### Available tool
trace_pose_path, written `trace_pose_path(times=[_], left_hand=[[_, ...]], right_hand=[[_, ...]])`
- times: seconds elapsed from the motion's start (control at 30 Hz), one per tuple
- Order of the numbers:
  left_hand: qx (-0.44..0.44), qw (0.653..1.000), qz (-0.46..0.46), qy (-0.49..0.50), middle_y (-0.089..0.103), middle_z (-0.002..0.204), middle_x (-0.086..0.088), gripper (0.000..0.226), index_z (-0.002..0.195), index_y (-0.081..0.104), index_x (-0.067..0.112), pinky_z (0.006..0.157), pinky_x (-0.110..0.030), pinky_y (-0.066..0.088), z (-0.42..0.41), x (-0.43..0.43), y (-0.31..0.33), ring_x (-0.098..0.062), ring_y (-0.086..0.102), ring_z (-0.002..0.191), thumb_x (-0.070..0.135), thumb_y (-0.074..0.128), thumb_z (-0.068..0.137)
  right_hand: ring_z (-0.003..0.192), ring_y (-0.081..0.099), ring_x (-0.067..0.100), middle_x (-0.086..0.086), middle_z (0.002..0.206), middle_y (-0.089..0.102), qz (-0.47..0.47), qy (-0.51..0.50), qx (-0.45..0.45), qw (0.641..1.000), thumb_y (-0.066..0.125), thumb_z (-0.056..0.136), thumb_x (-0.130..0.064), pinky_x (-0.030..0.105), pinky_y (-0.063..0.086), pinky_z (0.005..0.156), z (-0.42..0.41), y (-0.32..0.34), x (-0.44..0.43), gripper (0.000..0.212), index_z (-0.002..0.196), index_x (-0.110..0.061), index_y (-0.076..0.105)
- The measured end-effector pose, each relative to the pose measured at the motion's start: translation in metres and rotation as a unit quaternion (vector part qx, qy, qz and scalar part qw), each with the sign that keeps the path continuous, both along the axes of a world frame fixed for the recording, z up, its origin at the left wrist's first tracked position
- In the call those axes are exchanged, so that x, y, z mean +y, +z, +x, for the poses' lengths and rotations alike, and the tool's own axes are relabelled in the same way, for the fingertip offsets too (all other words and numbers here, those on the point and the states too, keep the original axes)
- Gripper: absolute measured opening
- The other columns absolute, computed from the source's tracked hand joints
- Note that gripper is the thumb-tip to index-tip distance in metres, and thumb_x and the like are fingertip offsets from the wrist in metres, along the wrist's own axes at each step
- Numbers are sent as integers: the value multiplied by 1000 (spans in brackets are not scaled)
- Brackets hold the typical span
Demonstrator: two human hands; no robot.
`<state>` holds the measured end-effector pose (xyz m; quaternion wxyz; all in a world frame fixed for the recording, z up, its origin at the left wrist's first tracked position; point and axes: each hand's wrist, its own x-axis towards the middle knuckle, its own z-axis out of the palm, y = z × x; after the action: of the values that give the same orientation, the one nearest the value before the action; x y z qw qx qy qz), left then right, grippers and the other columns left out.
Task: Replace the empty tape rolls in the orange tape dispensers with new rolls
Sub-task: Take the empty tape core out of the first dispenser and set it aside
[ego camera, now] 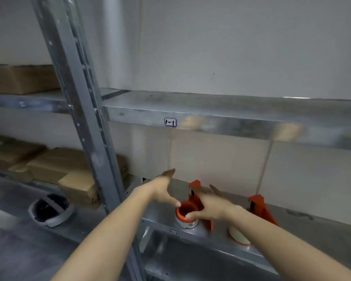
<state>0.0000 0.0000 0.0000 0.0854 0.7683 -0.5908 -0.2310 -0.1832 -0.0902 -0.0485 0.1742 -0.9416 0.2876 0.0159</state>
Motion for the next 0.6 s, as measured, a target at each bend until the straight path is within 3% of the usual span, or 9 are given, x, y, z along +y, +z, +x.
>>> trace_pose_path(times=[0.07, 0.2, 0.27, 0.37, 0.47, 0.6], left_hand=[[5, 1000, 12, -16, 2, 163, -5, 125, 154, -5, 16, 122, -35, 16, 3, -8, -16, -21, 8, 150, 37, 84, 69], [4, 998, 54, -37, 9, 163, -4, 133, 154, -1, 21, 121, -37, 20, 6, -21, -59, -22, 14, 149, 32, 91, 59], [17, 997, 59, -40, 13, 162, -3, 132, 154, 3, 22, 121, -38, 22, 8, -23, -74, -22, 16, 149, 29, 92, 56], [20, 997, 51, -47, 27, 158, -3, 122, 153, 14, 19, 118, -36, 28, 9, -25, -92, -24, 28, 145, 25, 91, 58], [30, 998, 32, -45, 48, 144, 0, 103, 142, 37, 24, 110, -38, 40, 11, -29, -108, -23, 46, 132, 25, 92, 55], [46, 998, -2, -35, 57, 130, 1, 83, 128, 51, 23, 103, -38, 47, 13, -36, -116, -22, 55, 120, 25, 91, 55]], right_hand=[[145, 15, 21, 1, 155, 25, -12, 6, 11, 1000, 62, 69, -69, 42, -5, 119, 6, -11, -3, 105, 148, -20, 13], [138, 29, 19, -1, 145, 38, -27, 8, 21, 999, 74, 60, -61, 51, 2, 118, 9, -37, -10, 98, 139, -22, 30], [139, 26, 18, -2, 145, 38, -60, 18, 41, 997, 75, 57, -58, 53, -4, 116, 11, -47, -12, 98, 139, -24, 32], [137, 26, 18, -4, 140, 45, -93, 6, 43, 995, 75, 56, -58, 47, -7, 111, 16, -54, -14, 91, 133, -27, 39], [137, 27, 17, -3, 135, 49, -102, -18, 57, 993, 74, 56, -60, 48, -8, 109, 23, -58, -21, 83, 127, -27, 46], [138, 26, 16, 2, 139, 47, -118, -29, 70, 990, 73, 63, -57, 51, -9, 111, 27, -60, -24, 73, 125, -25, 51]])
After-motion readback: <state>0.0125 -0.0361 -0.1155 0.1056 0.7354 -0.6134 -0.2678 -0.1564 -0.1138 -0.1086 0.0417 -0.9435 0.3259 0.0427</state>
